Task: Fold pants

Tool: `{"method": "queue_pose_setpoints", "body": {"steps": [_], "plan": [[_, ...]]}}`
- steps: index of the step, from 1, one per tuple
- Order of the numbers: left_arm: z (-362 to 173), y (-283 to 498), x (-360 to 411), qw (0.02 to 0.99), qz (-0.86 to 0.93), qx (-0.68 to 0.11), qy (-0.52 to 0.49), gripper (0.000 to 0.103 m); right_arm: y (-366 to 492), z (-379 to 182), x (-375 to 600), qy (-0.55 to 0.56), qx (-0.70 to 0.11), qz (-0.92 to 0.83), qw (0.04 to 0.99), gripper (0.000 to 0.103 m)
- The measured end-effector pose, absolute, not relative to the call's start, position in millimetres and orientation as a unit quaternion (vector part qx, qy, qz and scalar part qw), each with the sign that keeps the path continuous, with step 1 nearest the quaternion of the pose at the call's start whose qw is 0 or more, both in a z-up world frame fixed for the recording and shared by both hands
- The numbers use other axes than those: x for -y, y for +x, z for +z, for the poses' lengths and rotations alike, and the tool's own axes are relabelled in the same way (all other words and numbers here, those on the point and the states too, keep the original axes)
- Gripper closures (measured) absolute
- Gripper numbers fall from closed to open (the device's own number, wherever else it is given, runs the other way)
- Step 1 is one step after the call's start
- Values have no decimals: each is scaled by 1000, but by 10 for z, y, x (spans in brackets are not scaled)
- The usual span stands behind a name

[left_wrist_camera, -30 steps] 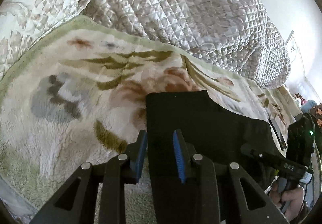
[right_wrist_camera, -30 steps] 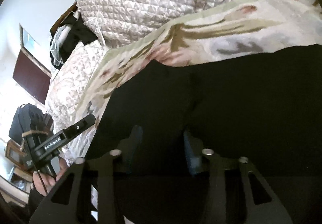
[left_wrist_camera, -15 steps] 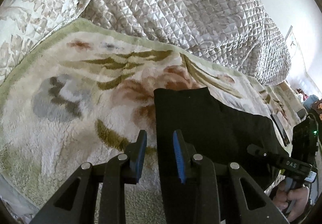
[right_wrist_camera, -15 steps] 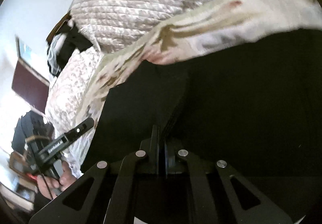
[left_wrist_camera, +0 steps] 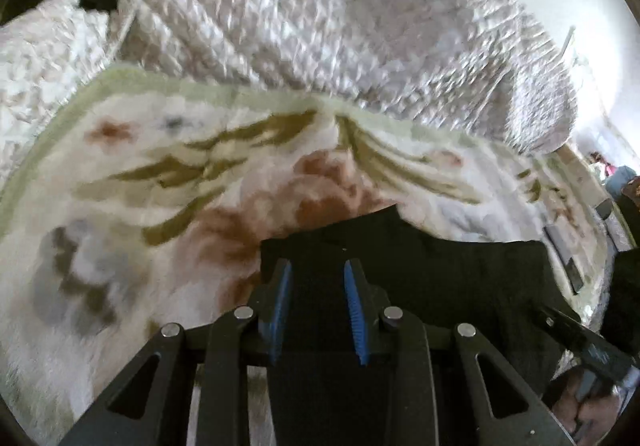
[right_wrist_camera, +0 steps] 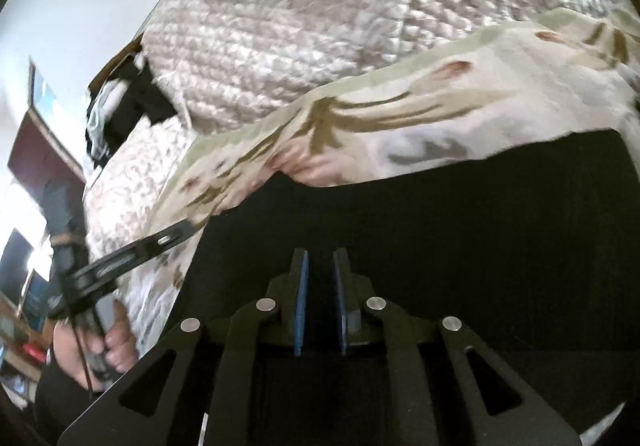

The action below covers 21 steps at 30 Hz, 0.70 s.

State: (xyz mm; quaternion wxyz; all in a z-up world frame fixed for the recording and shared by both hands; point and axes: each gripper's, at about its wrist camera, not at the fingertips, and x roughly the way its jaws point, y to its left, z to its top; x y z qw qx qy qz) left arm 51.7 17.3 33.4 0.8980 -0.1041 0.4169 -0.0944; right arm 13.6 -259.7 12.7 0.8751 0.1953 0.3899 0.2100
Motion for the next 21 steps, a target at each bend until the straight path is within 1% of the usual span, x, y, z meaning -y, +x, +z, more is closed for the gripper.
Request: {"method": "queue_pose_setpoints", "body": {"steps": [3,5,9,15,19,21], "plan": [[91,703,-156,882,-83,-452,-109,73,298,6,2454,171,-417,205,869,91],[93,689,-172,886,-83,-440,-118,73,364,-93,2456,171,-432,199,863,91],[116,618,-173,892,-85,-431,-112,73,317,-22,2458,153,-423,190,873,91],[166,211,-215,898,-84,-416,-119,74,-45,60,2431,115,-412,204,881,91],[189,-190,-146,906,-93,-399,-108,74,-330,-40,2386,87,-415,215,880,91],[168,-350,-93,909,-93,-396,-94,74,-404,-51,2373,67,-402,214,888,91]]}}
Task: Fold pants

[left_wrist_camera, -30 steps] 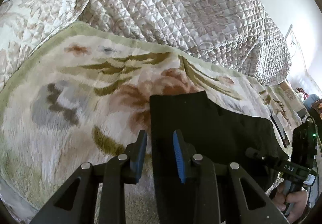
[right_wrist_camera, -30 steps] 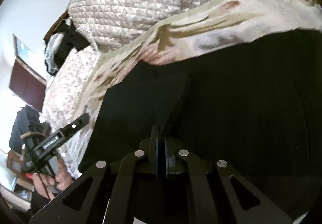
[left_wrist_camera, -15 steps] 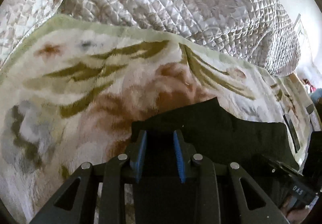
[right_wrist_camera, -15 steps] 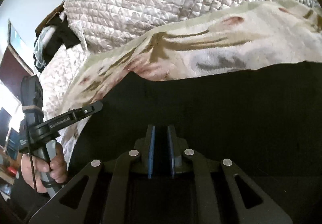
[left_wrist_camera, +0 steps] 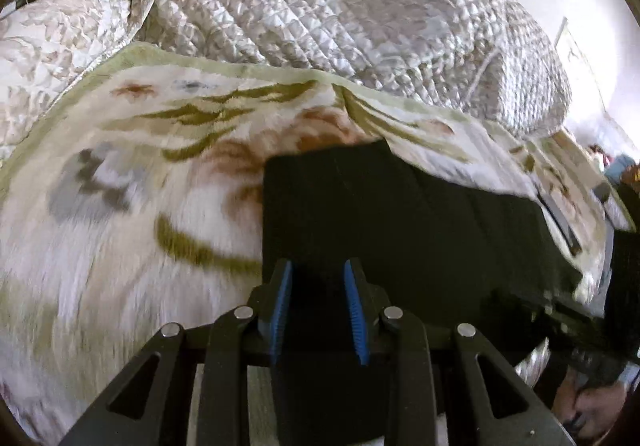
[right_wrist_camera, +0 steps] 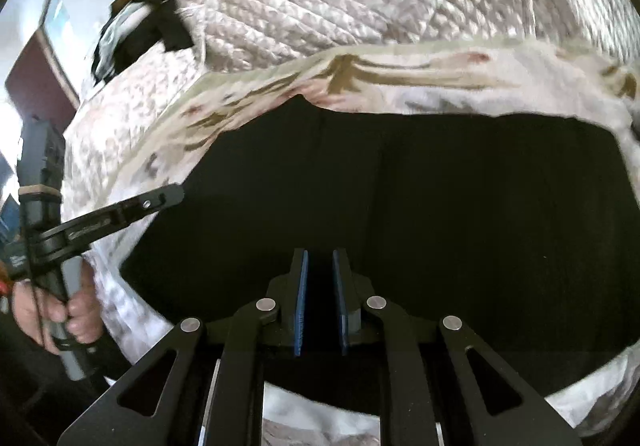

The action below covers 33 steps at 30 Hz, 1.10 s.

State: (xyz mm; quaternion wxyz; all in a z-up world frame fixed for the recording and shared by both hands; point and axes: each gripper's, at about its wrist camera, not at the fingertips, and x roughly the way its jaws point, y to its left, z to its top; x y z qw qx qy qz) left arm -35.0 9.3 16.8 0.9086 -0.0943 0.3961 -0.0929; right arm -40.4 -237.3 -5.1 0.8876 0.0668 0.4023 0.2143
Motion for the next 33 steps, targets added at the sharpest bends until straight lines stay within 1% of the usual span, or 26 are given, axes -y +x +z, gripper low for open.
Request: {"method": "queue_pose_setpoints", "body": {"steps": [5,8,10,12,24,26,33], "plan": [[235,-610,-35,913,-96,-387,-83,74,-507,81,2367,51,-393,206,894,91],[186,-707,-23,911,-97,-393,-81,74,-622,52,2340,41,-394,215,893,91],[104,-719,-5,909,-91,-400,-78,74,-645,-33,2331,36,-400,215,890,91],[112,-730,45,912,-86,-396,-61,74,-637,-18,2329,34,-399,215,891,91],[135,-693,140,911,-51,-406,-48,73,-669,-14,2306,19,-390,213,895,91],[144,-686,149,910,-49,-409,-46,73,-666,11,2330,16,-388,197,900,89],[229,-606,137,910,-43,-410,-42,73,-564,63,2439,48,-390,178,902,89]]}}
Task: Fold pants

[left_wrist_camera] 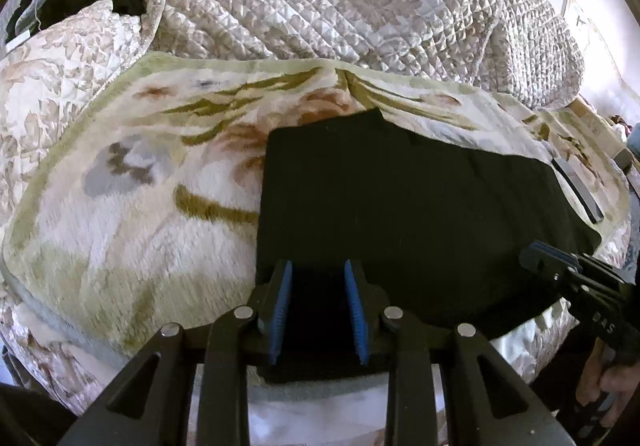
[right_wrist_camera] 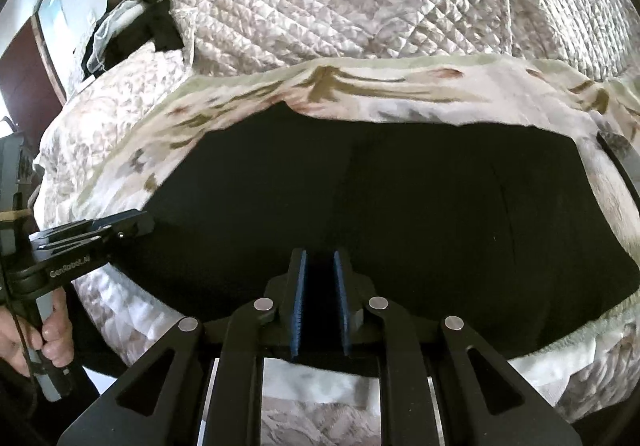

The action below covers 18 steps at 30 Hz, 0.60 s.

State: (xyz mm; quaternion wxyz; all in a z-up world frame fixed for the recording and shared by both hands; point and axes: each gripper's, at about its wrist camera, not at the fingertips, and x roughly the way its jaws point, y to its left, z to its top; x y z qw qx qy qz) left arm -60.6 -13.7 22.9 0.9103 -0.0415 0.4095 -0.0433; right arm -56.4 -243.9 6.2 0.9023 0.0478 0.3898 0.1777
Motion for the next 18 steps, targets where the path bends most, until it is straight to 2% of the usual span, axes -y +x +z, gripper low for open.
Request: {"method": "queue_pose_setpoints", "body": {"steps": [5,7,13,18], "plan": [[312,-468,147,914,-36,-403,-32,73,-498,129,2278,34,-377,200,904,89],[309,-392,170,913,-34,-405,-27,73,-404,18,2225,16,-400,190,896,89],[172,-324,185,910,-40,-412,-26,73,-355,5,2518,46,-397,139,906,89],[150,-393,237,917,-47,-397,-18,65,-382,-7,2752,69,-396,108,909,87]]}}
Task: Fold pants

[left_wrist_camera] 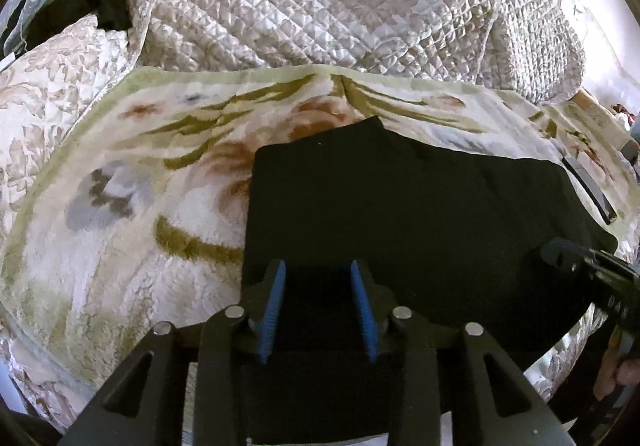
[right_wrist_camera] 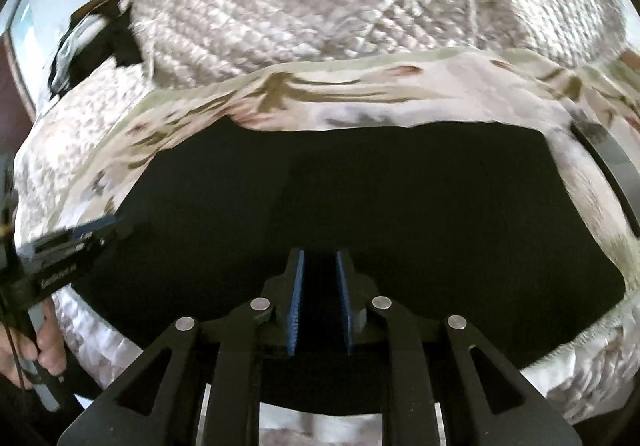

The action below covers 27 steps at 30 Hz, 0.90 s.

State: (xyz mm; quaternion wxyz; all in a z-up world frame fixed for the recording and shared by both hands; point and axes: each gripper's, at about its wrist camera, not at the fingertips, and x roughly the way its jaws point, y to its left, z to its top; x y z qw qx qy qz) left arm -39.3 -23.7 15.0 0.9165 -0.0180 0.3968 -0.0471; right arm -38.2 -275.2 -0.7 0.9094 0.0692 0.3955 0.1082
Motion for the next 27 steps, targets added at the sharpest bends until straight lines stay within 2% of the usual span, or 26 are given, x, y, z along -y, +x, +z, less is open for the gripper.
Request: {"method": "queue_pose_setpoints", "body": {"steps": [5,7,9,10,11,17,27], "plan": [[132,-430,228,920,-49,-389,-23,65,-396,58,3126,123,-382,75,913,87],[131,-428,217,920,-50,-389,-28,65,-429,95,3231,121,-376,37,918,82],[129,-428,221,920,-49,-388,-30,65,-470,116,3361,132,-372,9,919,70],[129,-428,218,920,-49,-388,-30,65,-512,129,3480,154,-370,-10,916,59],[129,-428,213,920,-49,-388,-29,65,-564,147,3564,172,-363,-22,916,54],[124,-430,197,919,-51,-389,-40,64,-888,192,3803,236,-338,-58,909,47],[124,-431,191,919,-52,-389,-41,64,-872,-107,3922,299,-373,-47,877,47]]}}
